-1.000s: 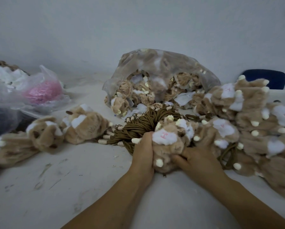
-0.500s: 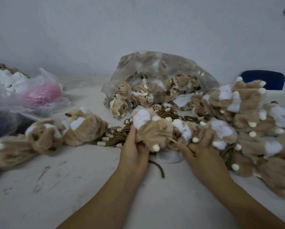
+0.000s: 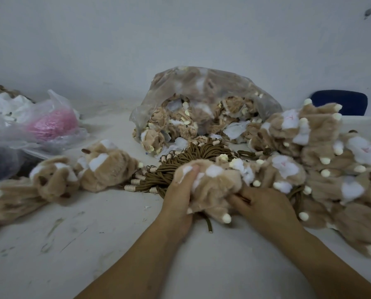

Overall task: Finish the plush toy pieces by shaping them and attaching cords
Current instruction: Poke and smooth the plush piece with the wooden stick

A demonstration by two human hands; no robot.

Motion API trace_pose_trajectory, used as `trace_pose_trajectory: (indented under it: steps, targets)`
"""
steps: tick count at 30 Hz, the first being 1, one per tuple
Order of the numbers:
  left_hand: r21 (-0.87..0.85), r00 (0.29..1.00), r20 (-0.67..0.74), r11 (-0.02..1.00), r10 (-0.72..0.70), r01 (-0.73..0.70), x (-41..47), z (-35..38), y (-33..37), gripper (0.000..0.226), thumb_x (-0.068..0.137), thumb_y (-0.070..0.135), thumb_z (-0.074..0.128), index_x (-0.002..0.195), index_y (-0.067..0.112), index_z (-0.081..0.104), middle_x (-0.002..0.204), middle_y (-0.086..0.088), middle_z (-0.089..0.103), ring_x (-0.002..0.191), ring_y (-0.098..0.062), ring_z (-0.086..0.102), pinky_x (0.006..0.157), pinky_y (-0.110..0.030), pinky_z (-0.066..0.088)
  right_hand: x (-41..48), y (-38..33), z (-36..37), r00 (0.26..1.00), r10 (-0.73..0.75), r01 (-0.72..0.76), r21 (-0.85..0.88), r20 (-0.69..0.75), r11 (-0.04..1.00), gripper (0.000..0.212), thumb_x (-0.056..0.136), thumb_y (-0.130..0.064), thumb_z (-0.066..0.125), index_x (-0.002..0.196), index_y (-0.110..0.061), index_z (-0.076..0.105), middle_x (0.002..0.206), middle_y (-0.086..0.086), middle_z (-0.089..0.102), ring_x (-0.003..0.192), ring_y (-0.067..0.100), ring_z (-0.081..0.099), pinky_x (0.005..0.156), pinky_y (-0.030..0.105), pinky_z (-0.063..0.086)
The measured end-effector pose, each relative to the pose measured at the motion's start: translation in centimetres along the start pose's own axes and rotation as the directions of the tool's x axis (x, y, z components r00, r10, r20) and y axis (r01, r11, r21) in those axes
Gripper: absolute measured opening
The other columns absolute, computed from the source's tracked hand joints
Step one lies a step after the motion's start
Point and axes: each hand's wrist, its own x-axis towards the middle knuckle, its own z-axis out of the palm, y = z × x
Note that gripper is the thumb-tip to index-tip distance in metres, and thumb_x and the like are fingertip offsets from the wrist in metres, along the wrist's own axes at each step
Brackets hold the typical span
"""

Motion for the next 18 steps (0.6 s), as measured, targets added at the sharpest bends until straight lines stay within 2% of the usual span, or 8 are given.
trace_pose_trajectory:
  steps: [2,5,7,9,12,14,15,18]
  targets:
    - [-0.105,0.997,-0.054,0.992,0.058,-0.064,0.28,-0.36,0.25,0.046,0.08,0.039,0.066,0.115,0.009,0.066,0.098,-0.015,0.074,0.073,-0.019,0.073,0.054,-0.027,0.056,-0.06,-0.08,0.07,0.999,0.022,-0.022,-0.003,-0.035,1.0,0.073,0.073,-0.079,0.016,0.072,-0.023,0.064,0.065,0.0,0.066,0.065,0.018,0.062,0.053,0.03,0.04]
    - [-0.156,0.992,-0.036,0.98,0.118,-0.122,0.34,-0.8,0.59,0.046,0.097,0.041,0.053,0.127,0.008,0.061,0.1,-0.014,0.072,0.071,-0.015,0.071,0.061,-0.027,0.057,-0.32,0.24,-0.01,0.994,0.103,-0.097,0.129,-0.044,0.987,0.064,0.074,-0.077,0.019,0.057,-0.024,0.051,0.052,-0.003,0.056,0.055,0.015,0.056,0.048,0.027,0.035]
    - [-0.107,0.99,-0.017,0.985,0.137,-0.138,0.26,-0.62,0.35,0.051,0.094,0.046,0.052,0.127,0.008,0.062,0.087,-0.009,0.072,0.068,-0.013,0.069,0.065,-0.029,0.057,-0.33,0.17,-0.05,0.992,0.12,-0.11,0.198,-0.041,0.974,0.059,0.076,-0.075,0.023,0.052,-0.025,0.044,0.048,-0.005,0.05,0.052,0.012,0.053,0.048,0.027,0.037]
    - [-0.053,0.991,-0.006,0.99,0.134,-0.134,0.11,-0.22,0.14,0.056,0.085,0.05,0.056,0.123,0.008,0.064,0.078,-0.006,0.073,0.071,-0.014,0.071,0.069,-0.03,0.058,-0.29,0.08,-0.01,0.994,0.096,-0.082,0.226,-0.052,0.971,0.059,0.079,-0.072,0.027,0.054,-0.022,0.048,0.049,-0.003,0.052,0.053,0.014,0.054,0.052,0.033,0.044]
    - [-0.016,0.996,0.003,0.996,0.088,-0.088,0.08,-0.1,0.01,0.044,0.093,0.047,0.053,0.115,0.013,0.069,0.092,-0.013,0.075,0.088,-0.022,0.073,0.08,-0.037,0.058,-0.32,-0.18,-0.01,0.994,0.075,-0.049,0.28,-0.085,0.959,0.055,0.082,-0.066,0.035,0.053,-0.021,0.046,0.047,-0.003,0.049,0.05,0.017,0.052,0.052,0.039,0.045]
    - [0.037,0.999,-0.022,0.999,0.041,-0.04,-0.01,-0.1,-0.01,0.046,0.098,0.048,0.048,0.119,0.011,0.068,0.108,-0.019,0.073,0.104,-0.031,0.069,0.095,-0.046,0.054,-0.4,-0.31,-0.02,0.993,0.065,-0.034,0.278,-0.103,0.96,0.05,0.083,-0.064,0.038,0.05,-0.026,0.037,0.043,-0.006,0.041,0.046,0.015,0.048,0.049,0.037,0.042]
    - [0.053,0.999,-0.029,0.998,0.027,-0.026,-0.04,-0.06,-0.03,0.049,0.098,0.048,0.048,0.123,0.009,0.065,0.113,-0.02,0.071,0.108,-0.033,0.068,0.096,-0.047,0.053,-0.43,-0.34,-0.02,0.992,0.06,-0.027,0.275,-0.11,0.961,0.049,0.083,-0.063,0.039,0.049,-0.029,0.034,0.042,-0.008,0.038,0.045,0.013,0.045,0.048,0.035,0.041]
    - [0.14,0.994,-0.081,0.988,0.069,-0.057,-0.04,-0.12,-0.1,0.035,0.099,0.04,0.054,0.118,0.012,0.065,0.107,-0.011,0.072,0.09,-0.018,0.072,0.073,-0.032,0.058,-0.47,-0.21,0.04,0.993,0.06,-0.031,0.267,-0.1,0.963,0.048,0.083,-0.064,0.04,0.048,-0.031,0.033,0.041,-0.009,0.035,0.043,0.008,0.042,0.047,0.033,0.039]
